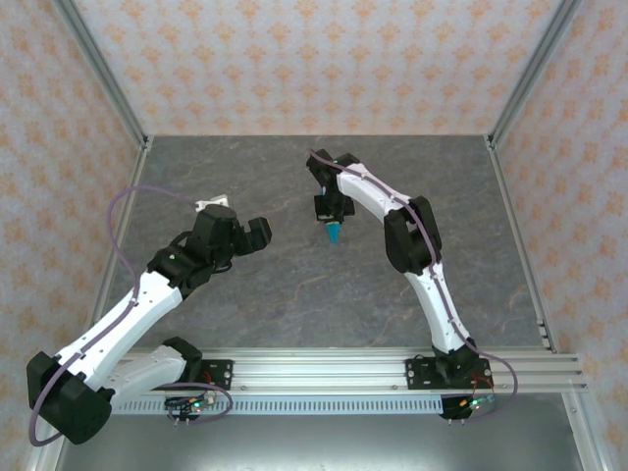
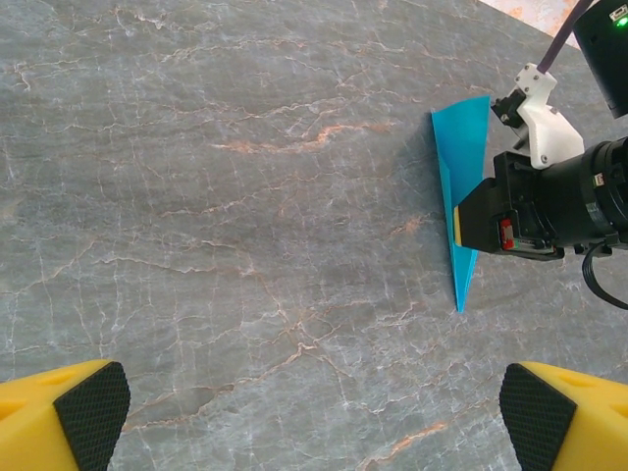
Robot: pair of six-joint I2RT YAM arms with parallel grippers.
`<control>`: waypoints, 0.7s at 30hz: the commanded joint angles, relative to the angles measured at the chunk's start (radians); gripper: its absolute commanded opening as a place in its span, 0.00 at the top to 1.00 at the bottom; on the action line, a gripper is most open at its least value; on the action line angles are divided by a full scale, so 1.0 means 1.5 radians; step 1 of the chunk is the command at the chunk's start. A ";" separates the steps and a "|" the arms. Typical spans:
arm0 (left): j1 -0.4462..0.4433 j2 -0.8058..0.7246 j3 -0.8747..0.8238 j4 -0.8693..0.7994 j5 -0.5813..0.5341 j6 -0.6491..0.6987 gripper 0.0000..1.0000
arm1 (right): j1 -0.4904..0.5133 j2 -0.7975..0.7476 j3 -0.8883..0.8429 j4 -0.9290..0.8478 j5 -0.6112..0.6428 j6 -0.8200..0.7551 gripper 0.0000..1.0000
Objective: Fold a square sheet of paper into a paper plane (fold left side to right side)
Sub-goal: Place the paper plane at the top-center of the table.
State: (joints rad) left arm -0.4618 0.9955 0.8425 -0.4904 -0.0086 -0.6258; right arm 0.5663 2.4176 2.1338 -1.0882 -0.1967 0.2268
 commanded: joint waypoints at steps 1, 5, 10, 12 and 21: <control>0.005 -0.004 -0.002 -0.019 -0.009 -0.005 0.00 | -0.002 0.027 0.020 -0.013 0.017 0.000 0.92; 0.004 -0.004 -0.003 -0.021 -0.014 -0.006 0.00 | -0.002 0.033 0.021 -0.013 0.012 -0.003 0.91; 0.005 0.004 0.001 -0.016 -0.012 -0.007 0.00 | -0.002 0.034 0.022 -0.015 0.018 -0.008 0.90; 0.004 0.008 0.003 -0.016 -0.010 -0.007 0.00 | -0.002 0.033 0.027 -0.019 0.017 -0.010 0.88; 0.004 0.012 0.006 -0.017 -0.014 -0.006 0.00 | -0.002 0.004 0.052 -0.050 0.031 -0.023 0.80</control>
State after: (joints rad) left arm -0.4618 1.0107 0.8425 -0.4911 -0.0086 -0.6292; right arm 0.5663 2.4359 2.1788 -1.1118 -0.1886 0.2070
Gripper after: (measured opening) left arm 0.997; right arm 0.197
